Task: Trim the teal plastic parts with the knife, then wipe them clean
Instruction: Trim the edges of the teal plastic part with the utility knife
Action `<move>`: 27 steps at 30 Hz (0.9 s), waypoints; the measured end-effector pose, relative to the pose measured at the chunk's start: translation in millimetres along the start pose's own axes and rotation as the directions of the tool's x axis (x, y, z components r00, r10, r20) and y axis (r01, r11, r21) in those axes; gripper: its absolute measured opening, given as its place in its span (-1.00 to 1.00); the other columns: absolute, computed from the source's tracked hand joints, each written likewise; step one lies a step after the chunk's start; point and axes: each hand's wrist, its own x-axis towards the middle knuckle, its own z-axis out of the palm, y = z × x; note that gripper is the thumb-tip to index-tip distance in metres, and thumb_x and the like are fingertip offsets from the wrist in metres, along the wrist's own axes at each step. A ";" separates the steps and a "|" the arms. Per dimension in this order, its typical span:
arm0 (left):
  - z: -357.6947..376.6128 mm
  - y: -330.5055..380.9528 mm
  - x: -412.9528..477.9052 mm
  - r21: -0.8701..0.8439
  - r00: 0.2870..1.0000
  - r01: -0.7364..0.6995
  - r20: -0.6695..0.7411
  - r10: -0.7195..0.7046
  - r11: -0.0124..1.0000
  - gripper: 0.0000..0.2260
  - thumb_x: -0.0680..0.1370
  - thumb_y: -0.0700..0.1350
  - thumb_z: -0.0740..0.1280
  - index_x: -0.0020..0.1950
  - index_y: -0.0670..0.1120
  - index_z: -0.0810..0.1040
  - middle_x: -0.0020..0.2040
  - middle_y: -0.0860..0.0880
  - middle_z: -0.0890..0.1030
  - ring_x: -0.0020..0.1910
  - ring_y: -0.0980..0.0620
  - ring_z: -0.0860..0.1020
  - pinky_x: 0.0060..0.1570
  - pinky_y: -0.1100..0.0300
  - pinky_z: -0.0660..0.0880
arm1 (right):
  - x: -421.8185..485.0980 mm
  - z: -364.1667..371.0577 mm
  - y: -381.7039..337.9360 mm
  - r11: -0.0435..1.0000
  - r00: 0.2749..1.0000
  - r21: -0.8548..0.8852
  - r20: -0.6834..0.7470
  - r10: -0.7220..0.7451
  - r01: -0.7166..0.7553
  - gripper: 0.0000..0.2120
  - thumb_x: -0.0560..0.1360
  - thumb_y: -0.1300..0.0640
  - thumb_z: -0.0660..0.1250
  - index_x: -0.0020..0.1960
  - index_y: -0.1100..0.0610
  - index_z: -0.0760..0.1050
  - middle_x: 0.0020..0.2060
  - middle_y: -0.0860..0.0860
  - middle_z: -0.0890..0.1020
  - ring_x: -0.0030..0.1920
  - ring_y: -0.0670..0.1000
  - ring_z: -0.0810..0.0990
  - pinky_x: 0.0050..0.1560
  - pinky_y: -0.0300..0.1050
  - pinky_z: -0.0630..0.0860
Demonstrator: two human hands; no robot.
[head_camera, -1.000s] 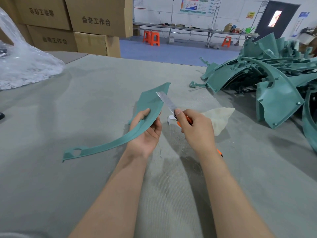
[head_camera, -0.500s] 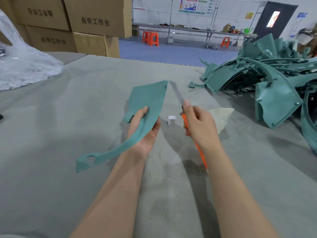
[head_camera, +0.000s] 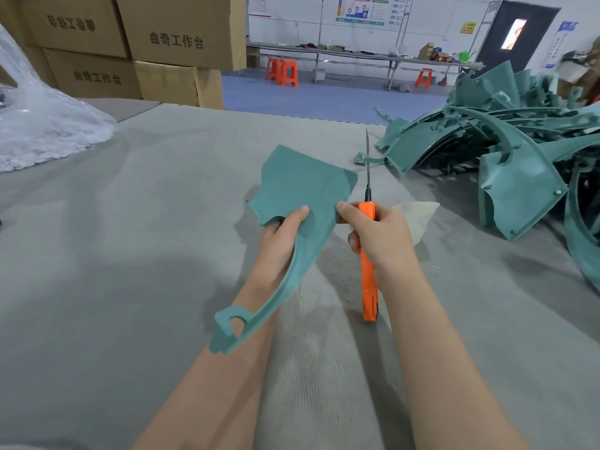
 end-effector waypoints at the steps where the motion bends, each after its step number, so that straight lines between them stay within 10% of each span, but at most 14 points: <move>1: 0.1 -0.6 -0.2 0.010 1.000 0.003 0.004 -0.003 1.000 -0.86 0.59 -0.21 0.26 0.12 -0.15 0.55 -0.05 -0.07 0.62 -0.20 0.05 0.58 -0.18 0.20 0.47 | 0.4 -0.7 0.1 1.000 1.000 0.007 -0.002 0.005 -0.005 -0.81 0.51 0.16 0.38 -0.25 0.21 0.56 -0.52 -0.06 0.57 -0.60 -0.12 0.31 -0.55 -0.31 0.27; 13: -4.9 -0.8 -0.6 -0.028 0.997 0.041 0.074 -0.039 0.999 -0.81 0.59 -0.18 0.26 0.20 -0.13 0.50 -0.06 -0.03 0.58 -0.18 0.05 0.55 -0.18 0.22 0.46 | -0.7 -5.7 -1.6 0.999 0.999 0.027 0.040 0.030 -0.031 -0.79 0.49 0.23 0.32 -0.09 0.42 0.54 -0.47 -0.07 0.61 -0.58 -0.12 0.33 -0.54 -0.29 0.28; 27: -7.7 2.3 -1.7 -0.135 0.993 0.070 0.108 -0.055 0.988 -0.95 0.59 -0.20 0.25 -0.02 -0.07 0.47 -0.32 0.06 0.56 -0.39 0.15 0.53 -0.39 0.30 0.47 | 3.7 -8.9 1.0 0.993 0.998 0.103 0.019 0.053 -0.054 -0.87 0.50 0.24 0.32 -0.23 0.18 0.50 -0.45 -0.07 0.62 -0.53 -0.11 0.36 -0.49 -0.31 0.32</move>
